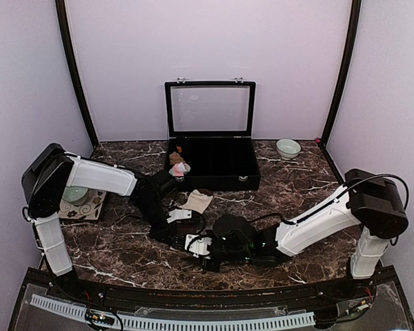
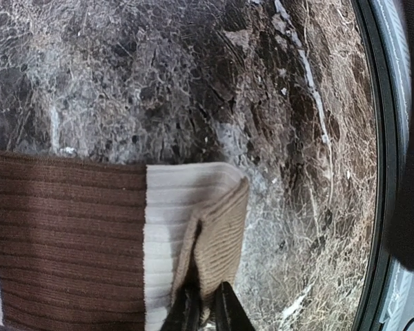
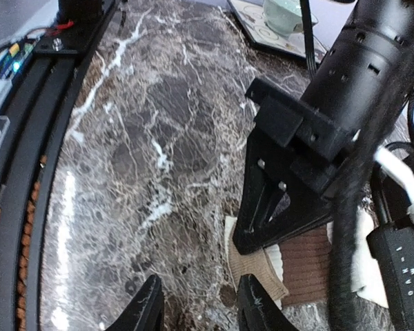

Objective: Roll the socks
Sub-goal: Roll the sock at the center of the board.

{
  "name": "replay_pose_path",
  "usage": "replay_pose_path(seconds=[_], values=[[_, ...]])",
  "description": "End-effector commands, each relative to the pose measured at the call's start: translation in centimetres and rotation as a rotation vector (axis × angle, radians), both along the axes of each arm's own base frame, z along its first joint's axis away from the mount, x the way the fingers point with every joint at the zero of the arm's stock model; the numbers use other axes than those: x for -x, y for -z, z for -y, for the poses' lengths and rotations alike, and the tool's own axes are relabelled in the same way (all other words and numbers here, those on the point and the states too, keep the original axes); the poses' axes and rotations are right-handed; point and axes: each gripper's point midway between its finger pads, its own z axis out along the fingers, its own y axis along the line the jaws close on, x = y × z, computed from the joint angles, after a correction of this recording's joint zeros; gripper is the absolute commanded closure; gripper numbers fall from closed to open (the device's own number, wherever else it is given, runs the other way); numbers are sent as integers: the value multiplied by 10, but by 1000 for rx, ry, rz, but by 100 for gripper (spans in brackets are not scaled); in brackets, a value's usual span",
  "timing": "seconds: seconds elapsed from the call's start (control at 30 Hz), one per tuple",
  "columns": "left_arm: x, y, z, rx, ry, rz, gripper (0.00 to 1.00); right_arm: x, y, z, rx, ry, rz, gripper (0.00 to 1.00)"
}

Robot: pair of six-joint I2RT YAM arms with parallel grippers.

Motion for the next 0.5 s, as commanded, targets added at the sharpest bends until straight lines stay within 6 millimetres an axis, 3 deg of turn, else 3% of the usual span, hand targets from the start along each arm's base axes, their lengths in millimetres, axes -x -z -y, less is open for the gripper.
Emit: replay_pose_path(seconds=[0.0,0.13,0.47], values=[[6,19,-21,-100,2,-39,87,-8,25,3,123,-44,140,63],[10,23,-25,-111,17,-66,87,-13,38,0,155,-58,184,63],[10,27,-30,-131,27,-92,87,-26,45,-14,193,-98,271,63]])
